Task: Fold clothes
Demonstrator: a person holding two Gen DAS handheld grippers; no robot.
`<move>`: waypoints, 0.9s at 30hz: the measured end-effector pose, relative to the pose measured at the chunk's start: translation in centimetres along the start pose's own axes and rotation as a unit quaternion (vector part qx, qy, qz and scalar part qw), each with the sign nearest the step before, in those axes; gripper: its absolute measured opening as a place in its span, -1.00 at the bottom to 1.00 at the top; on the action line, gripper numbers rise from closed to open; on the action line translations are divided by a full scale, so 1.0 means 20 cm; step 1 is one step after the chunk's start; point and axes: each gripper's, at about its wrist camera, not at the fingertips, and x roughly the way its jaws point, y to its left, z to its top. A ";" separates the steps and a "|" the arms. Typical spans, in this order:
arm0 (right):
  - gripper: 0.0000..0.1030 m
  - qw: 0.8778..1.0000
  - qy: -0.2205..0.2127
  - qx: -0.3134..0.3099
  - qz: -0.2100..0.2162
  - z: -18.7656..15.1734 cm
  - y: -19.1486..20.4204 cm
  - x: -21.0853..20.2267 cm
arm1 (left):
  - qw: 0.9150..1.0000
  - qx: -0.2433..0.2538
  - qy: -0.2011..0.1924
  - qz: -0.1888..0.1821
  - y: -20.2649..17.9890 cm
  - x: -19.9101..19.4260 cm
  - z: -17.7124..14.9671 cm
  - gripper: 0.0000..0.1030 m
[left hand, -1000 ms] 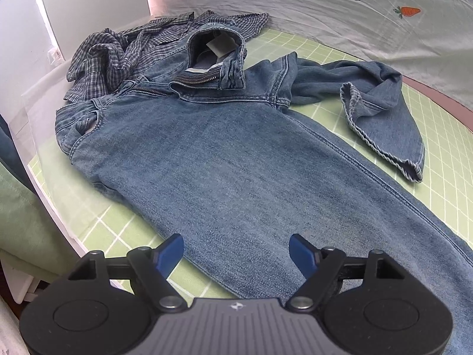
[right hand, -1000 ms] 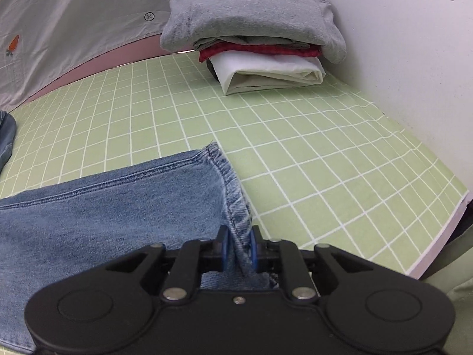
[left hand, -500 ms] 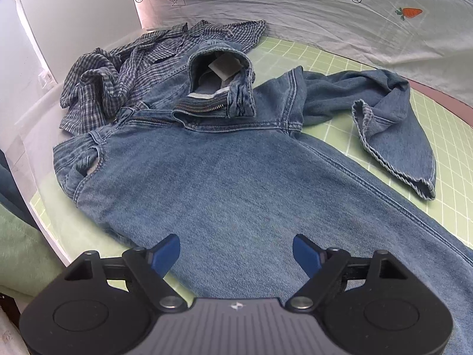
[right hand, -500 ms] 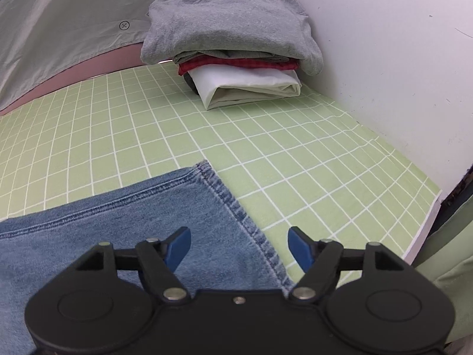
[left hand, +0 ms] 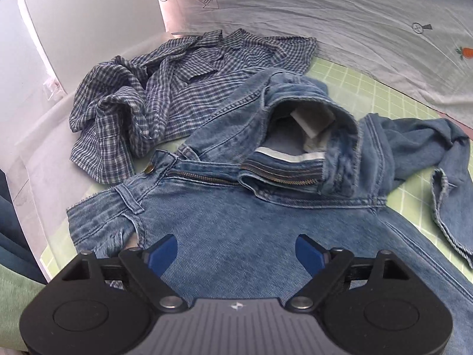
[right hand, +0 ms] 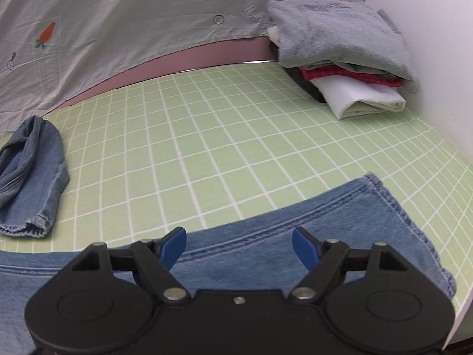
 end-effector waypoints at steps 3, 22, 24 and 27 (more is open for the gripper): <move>0.55 0.999 0.000 -0.004 0.034 0.06 0.21 0.04 | 1.000 -0.003 0.013 -0.005 0.03 0.12 0.08 0.70; -0.13 0.985 0.082 -0.089 0.126 0.12 0.90 0.29 | 0.997 -0.029 0.069 -0.009 0.00 0.51 0.20 0.99; -0.49 0.981 0.080 -0.109 0.136 0.12 0.91 0.29 | 0.997 -0.030 0.069 -0.006 -0.01 0.52 0.20 1.00; -0.76 0.977 0.070 -0.140 0.145 0.12 0.90 0.27 | 0.997 -0.033 0.068 -0.005 -0.01 0.52 0.19 1.00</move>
